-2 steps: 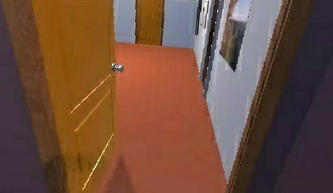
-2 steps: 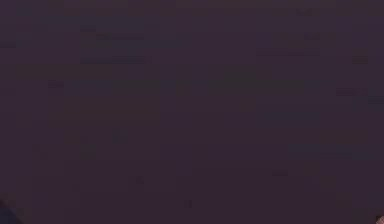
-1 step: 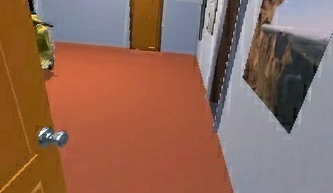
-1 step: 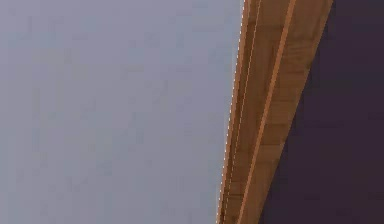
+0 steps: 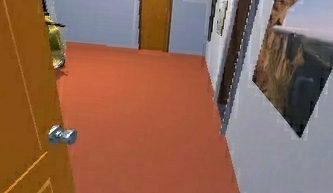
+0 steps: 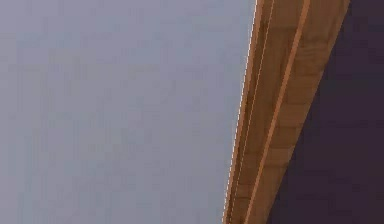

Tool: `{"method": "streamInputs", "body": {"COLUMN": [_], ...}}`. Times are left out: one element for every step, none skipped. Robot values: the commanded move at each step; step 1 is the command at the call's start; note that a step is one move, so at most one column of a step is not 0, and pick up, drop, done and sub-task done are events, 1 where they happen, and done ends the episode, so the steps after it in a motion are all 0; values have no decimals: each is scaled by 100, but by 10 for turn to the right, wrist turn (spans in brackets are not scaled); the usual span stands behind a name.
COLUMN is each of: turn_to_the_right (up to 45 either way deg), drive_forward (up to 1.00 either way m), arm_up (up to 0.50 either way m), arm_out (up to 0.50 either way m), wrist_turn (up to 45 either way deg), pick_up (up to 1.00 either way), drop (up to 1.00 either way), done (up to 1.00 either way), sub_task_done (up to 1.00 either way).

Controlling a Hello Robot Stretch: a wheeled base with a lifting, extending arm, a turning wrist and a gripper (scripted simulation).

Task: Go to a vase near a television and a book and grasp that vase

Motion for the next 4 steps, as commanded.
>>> {"method": "streamInputs", "body": {"turn_to_the_right": [-210, 0, 390, 0], "drive_forward": [0, 5, 0, 70], "arm_up": [0, 0, 0, 0], "arm_out": [0, 0, 0, 0], "wrist_turn": [0, 0, 0, 0], "pick_up": [0, 0, 0, 0], "drop": [0, 0, 0, 0], "done": [0, 0, 0, 0], "sub_task_done": [0, 0, 0, 0]}}
